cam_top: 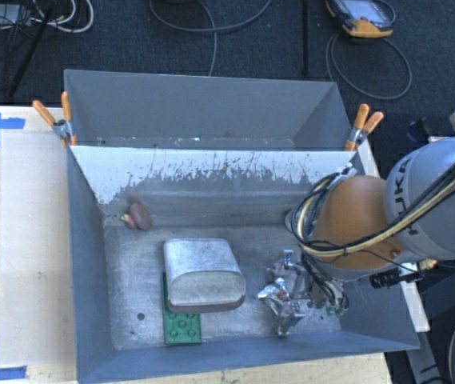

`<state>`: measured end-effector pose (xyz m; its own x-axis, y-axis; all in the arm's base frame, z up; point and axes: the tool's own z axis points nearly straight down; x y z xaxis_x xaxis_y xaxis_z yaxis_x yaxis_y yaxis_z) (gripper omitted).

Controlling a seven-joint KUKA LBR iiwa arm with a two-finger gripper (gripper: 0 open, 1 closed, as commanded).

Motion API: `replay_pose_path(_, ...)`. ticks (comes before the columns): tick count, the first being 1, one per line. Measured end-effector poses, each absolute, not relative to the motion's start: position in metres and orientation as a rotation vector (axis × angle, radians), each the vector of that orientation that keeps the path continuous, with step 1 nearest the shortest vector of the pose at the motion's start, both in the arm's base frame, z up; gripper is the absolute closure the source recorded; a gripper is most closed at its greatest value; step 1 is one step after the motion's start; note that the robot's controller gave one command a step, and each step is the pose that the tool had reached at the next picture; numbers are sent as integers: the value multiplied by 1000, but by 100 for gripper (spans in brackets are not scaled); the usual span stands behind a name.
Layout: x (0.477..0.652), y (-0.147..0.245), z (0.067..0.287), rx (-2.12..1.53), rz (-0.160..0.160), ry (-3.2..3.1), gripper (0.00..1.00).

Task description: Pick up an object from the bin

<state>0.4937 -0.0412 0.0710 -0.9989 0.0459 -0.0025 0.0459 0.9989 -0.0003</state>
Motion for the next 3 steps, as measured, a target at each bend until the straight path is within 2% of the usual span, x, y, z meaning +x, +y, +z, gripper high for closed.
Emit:
replay_pose_path(1,496,-40,72,72,1,3134,100)
replay_pose_path(2,500,-121,197,-356,-5,3115,100)
replay_pose_path(3,501,-117,237,-868,-1,3016,100)
